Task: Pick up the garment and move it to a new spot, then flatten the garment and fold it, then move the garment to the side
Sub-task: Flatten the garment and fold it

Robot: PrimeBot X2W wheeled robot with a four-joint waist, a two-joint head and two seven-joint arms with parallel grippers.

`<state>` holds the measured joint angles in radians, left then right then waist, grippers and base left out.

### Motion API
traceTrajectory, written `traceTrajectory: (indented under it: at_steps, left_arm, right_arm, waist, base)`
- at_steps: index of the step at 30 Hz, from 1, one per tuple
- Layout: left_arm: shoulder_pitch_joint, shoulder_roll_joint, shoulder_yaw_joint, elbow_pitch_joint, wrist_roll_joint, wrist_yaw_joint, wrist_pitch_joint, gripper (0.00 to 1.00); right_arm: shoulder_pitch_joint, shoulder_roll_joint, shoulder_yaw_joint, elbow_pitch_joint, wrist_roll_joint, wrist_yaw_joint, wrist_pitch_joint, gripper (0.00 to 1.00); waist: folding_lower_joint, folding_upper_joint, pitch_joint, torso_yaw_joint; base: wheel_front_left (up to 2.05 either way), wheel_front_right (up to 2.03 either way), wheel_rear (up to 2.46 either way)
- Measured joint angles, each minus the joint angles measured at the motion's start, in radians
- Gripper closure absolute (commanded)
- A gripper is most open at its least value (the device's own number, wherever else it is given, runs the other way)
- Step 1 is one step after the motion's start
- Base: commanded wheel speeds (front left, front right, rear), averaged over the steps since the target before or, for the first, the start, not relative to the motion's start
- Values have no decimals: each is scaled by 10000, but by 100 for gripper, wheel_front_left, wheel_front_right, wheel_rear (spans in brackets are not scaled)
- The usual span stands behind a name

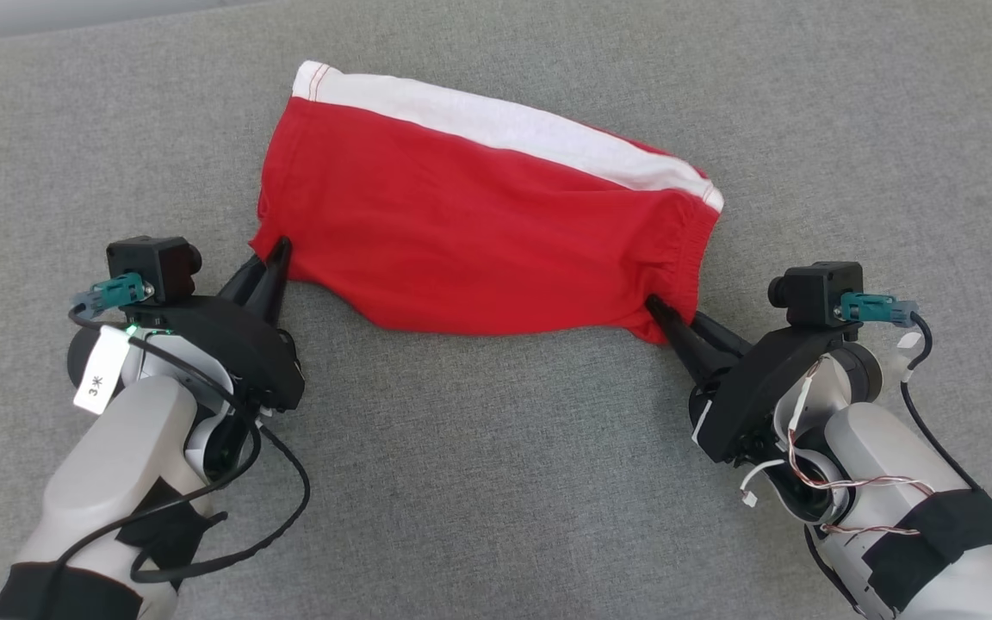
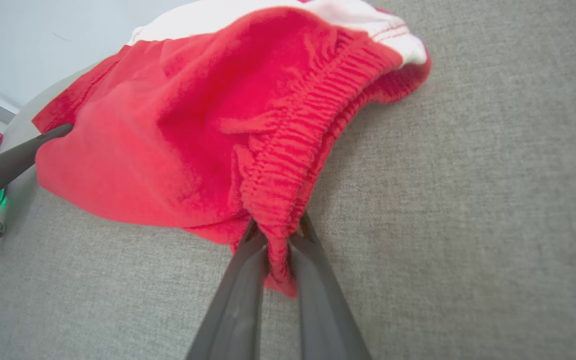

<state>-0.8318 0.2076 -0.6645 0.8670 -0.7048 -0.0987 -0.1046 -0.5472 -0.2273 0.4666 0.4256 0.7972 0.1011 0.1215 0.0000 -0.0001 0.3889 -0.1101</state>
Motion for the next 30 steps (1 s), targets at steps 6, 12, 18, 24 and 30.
traceTrajectory:
  at_steps: [6,12,18,24,30]
  left_arm:
    - [-93,-36,-186,257,2,-94,27,100]
    - [155,-31,-368,502,84,-165,-198,100]
    - [862,-159,-640,656,165,-228,-541,100]
    - [1534,-194,-1175,817,688,-232,-732,100]
    - [2135,-219,-1597,848,1091,-58,-840,100]
  right_arm:
    - [-130,4,40,341,-4,19,-127,100]
    - [-134,-6,201,675,-2,104,-221,100]
    - [371,-182,408,1014,31,151,-282,100]
    - [989,-399,690,1143,48,221,-334,100]
    - [1613,-562,917,1120,130,222,-328,100]
  waist:
    - [0,1,-129,60]
    - [0,1,-478,125]
    - [0,1,-1107,240]
    - [-2,1,-1787,438]
    - [-2,1,-2459,732]
  base:
    - [0,0,0]
    - [0,0,0]
    - [0,0,0]
    - [0,0,0]
    - [0,0,0]
